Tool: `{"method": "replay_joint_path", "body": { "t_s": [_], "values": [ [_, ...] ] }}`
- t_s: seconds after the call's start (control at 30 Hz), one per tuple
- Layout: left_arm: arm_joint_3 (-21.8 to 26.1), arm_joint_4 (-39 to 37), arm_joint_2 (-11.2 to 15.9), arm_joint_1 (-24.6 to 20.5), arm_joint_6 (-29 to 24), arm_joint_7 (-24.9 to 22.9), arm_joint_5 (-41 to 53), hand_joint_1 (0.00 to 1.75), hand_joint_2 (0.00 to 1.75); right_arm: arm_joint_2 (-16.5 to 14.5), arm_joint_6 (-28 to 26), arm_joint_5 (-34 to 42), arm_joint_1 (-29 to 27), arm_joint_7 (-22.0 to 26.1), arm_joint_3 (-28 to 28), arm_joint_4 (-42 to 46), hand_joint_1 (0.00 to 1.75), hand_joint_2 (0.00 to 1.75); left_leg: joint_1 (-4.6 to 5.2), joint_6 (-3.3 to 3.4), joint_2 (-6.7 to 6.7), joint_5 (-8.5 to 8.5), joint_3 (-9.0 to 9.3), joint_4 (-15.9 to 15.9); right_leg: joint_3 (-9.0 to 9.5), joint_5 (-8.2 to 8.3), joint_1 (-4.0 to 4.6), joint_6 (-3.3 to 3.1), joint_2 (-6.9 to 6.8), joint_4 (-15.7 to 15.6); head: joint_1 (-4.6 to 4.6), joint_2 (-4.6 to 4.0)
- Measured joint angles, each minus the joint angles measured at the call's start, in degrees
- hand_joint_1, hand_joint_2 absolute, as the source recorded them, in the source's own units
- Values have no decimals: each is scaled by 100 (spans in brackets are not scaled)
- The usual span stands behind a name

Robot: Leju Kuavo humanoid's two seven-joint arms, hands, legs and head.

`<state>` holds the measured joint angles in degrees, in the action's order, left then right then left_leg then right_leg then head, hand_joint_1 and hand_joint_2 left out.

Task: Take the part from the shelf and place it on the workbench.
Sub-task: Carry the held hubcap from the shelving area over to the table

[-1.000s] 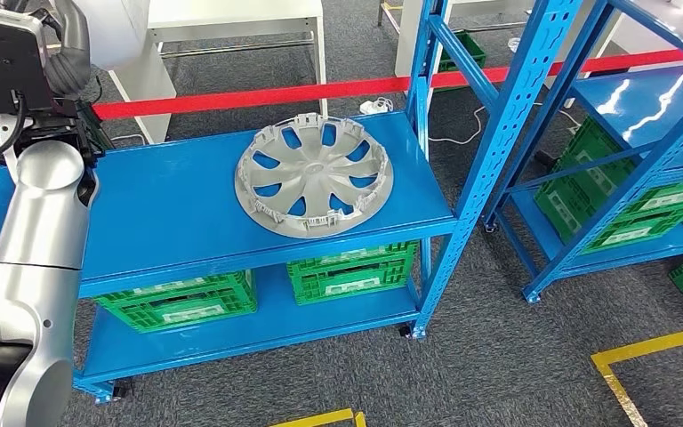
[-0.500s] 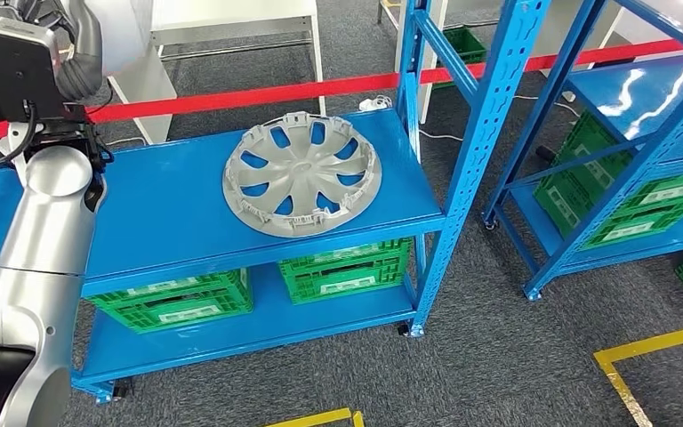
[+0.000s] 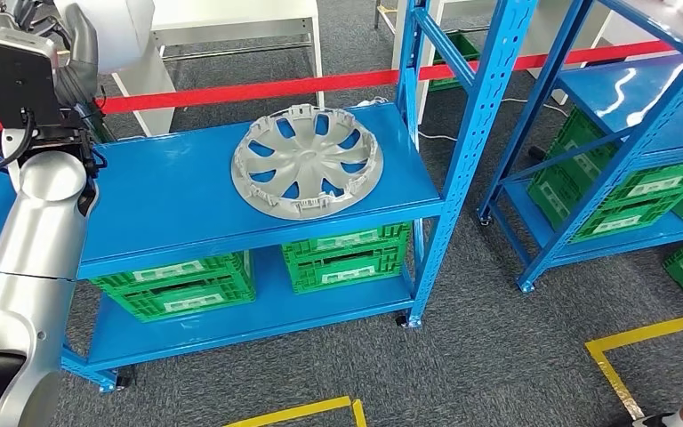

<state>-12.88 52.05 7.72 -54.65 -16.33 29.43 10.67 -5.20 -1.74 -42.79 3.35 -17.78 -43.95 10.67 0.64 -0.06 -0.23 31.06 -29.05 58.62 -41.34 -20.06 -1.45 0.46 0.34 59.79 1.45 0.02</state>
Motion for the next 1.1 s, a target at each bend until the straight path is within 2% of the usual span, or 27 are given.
{"method": "replay_joint_path", "body": {
  "t_s": [0.03, 0.07, 0.1, 0.17, 0.2, 0.23, 0.27, 0.33, 0.37, 0.4, 0.43, 0.47, 0.53, 0.57, 0.63, 0.67, 0.7, 0.73, 0.77, 0.8, 0.83, 0.9, 0.93, 0.97, 1.03, 1.07, 1.1],
  "values": [
    [-25, -11, -6, -8, -14, 5, 0, 175, 175, -1, -3, 1, -2, 4, -1, 0, 0, 0, -9, 48, 8, -81, -40, -23, -33, -65, 3, 30, 1, 23, -5, 0],
    [-49, -20, -14, -17, -31, 9, 1, 175, 175, -3, -5, 1, -4, 4, -2, 0, 0, 0, -24, 89, 17, -169, -96, -48, -94, -242, 5, 54, 1, 150, -13, 0],
    [-68, -26, -21, -25, -46, 11, 3, 175, 175, -5, -8, 2, -4, 3, -3, 0, 0, 0, -34, 120, 25, -249, -163, -60, -183, -515, 6, 67, -1, 401, -23, 0],
    [-89, -36, -27, -27, -69, 11, 16, 175, 175, -8, -15, 2, -2, -4, -3, 0, 0, 0, -24, 155, 24, -380, -332, -51, -377, -1066, 20, 90, -7, 1151, -38, 0],
    [-101, -43, -28, -20, -76, 11, 29, 175, 175, -7, -19, 2, -1, -4, -4, 0, 0, 0, -17, 161, 24, -440, -422, -37, -418, -1187, 27, 94, -7, 1478, -40, 0],
    [-113, -52, -29, -11, -82, 10, 43, 175, 175, -7, -20, 2, -1, -3, -4, 0, 0, 0, -10, 162, 24, -495, -509, -21, -384, -1192, 36, 89, -7, 1658, -40, -1],
    [-124, -58, -31, -2, -87, 9, 56, 175, 175, -8, -20, 2, 0, -3, -5, 0, 0, 0, -3, 158, 24, -548, -597, -1, -251, -1104, 48, 74, -7, 1647, -40, -1],
    [-130, -60, -31, 8, -94, 8, 71, 175, 175, -7, -17, 2, 8, -4, -6, 1, 0, 0, 6, 140, 27, -629, -734, 47, 308, -909, 80, 8, -8, 1006, -40, -1],
    [-131, -58, -29, 7, -98, 7, 74, 175, 175, -3, -16, 2, 15, -4, -7, 1, 0, 0, 13, 123, 31, -663, -787, 72, 614, -913, 103, -35, -9, 582, -37, 0],
    [-131, -57, -28, 5, -101, 7, 75, 175, 175, 1, -15, 2, 22, 1, -8, 2, 0, 0, 17, 98, 37, -699, -818, 84, 830, -942, 127, -75, -9, 257, -35, 0],
    [-134, -57, -27, 3, -103, 7, 77, 175, 175, 4, -15, 2, 30, 5, -9, 2, 0, 0, 15, 68, 43, -739, -837, 87, 946, -993, 147, -110, -9, 58, -35, 0],
    [-139, -58, -28, 0, -104, 3, 78, 175, 175, 5, -15, 2, 35, 10, -13, 2, 0, 0, 12, 34, 46, -784, -849, 75, 968, -989, 165, -139, -9, -16, -38, 0],
    [-157, -63, -27, 0, -104, -8, 83, 175, 175, -7, -15, 2, 42, 15, -22, 1, 0, 0, 7, -36, 37, -808, -883, 65, 921, -876, 142, -198, -23, -72, -46, 0],
    [-165, -67, -21, -3, -102, -19, 85, 175, 175, -13, -14, 2, 47, 15, -27, 1, 0, 0, 3, -71, 29, -698, -923, 132, 881, -804, 122, -233, -33, -104, -38, 0],
    [-175, -84, 0, -10, -99, -33, 86, 175, 175, -20, -14, 2, 55, 15, -33, 0, 0, 0, -28, -148, 17, -196, -1074, 600, 753, -657, 87, -270, -48, -141, -18, 0],
    [-180, -94, 9, -9, -98, -39, 86, 175, 175, -20, -13, 2, 56, 14, -35, 0, 0, 0, -50, -182, 18, 74, -1158, 962, 670, -589, 82, -277, -49, -142, -13, 0],
    [-184, -107, 19, -3, -98, -41, 85, 175, 175, -20, -11, 2, 55, 13, -36, 0, 0, 0, -71, -214, 19, 252, -1215, 1313, 579, -519, 77, -270, -49, -140, -12, 0],
    [-188, -120, 26, 6, -97, -42, 85, 175, 175, -21, -8, 2, 54, 13, -36, 0, 0, 0, -87, -238, 19, 291, -1213, 1549, 487, -448, 70, -259, -49, -137, -12, 0],
    [-191, -132, 31, 16, -97, -42, 85, 175, 175, -21, -4, 2, 54, 13, -37, 0, 0, 0, -100, -255, 19, 204, -1133, 1619, 396, -378, 60, -244, -50, -133, -11, 0],
    [-196, -140, 33, 23, -96, -40, 85, 175, 175, -22, -2, 2, 54, 14, -38, 0, 0, 0, -110, -267, 20, 40, -952, 1493, 305, -306, 48, -224, -51, -127, -11, 0],
    [-201, -141, 32, 23, -96, -37, 86, 175, 175, -24, -1, 2, 56, 14, -40, 0, 0, 0, -120, -274, 20, -94, -676, 1191, 223, -237, 36, -198, -51, -118, -10, 0],
    [-212, -130, 23, 12, -96, -24, 90, 175, 175, -25, -1, 2, 58, 11, -42, 1, 0, 0, -113, -253, 9, -57, -50, 366, 109, -109, 32, -127, -48, -102, -14, 0],
    [-215, -124, 18, 1, -97, -18, 93, 175, 175, -26, -1, 2, 58, 12, -44, 1, 0, 0, -101, -218, 3, 32, 132, 75, 88, -47, 35, -89, -46, -105, -13, 0],
    [-219, -123, 12, -7, -97, -14, 96, 175, 175, -26, 0, 2, 57, 11, -45, 1, 0, 0, -80, -171, -3, 99, 200, -77, 82, 17, 40, -47, -44, -124, -14, 0],
    [-233, -138, -13, -20, -98, -11, 106, 175, 175, -27, 4, 9, 44, 24, -57, 0, 0, 0, -71, -44, 9, 15, 111, -93, 63, 91, 31, 33, -39, -168, -6, 0],
    [-244, -147, -30, -26, -98, -11, 115, 175, 175, -28, 10, 14, 38, 29, -67, 0, 0, 0, -73, 20, 20, -56, 57, -90, 17, -14, 24, 66, -37, -111, -8, 0],
    [-255, -154, -47, -33, -98, -11, 126, 175, 175, -29, 21, 18, 32, 32, -78, 0, 0, 0, -81, 75, 30, -140, -16, -95, -61, -245, 16, 91, -36, 66, -10, 0]
  ]
}}
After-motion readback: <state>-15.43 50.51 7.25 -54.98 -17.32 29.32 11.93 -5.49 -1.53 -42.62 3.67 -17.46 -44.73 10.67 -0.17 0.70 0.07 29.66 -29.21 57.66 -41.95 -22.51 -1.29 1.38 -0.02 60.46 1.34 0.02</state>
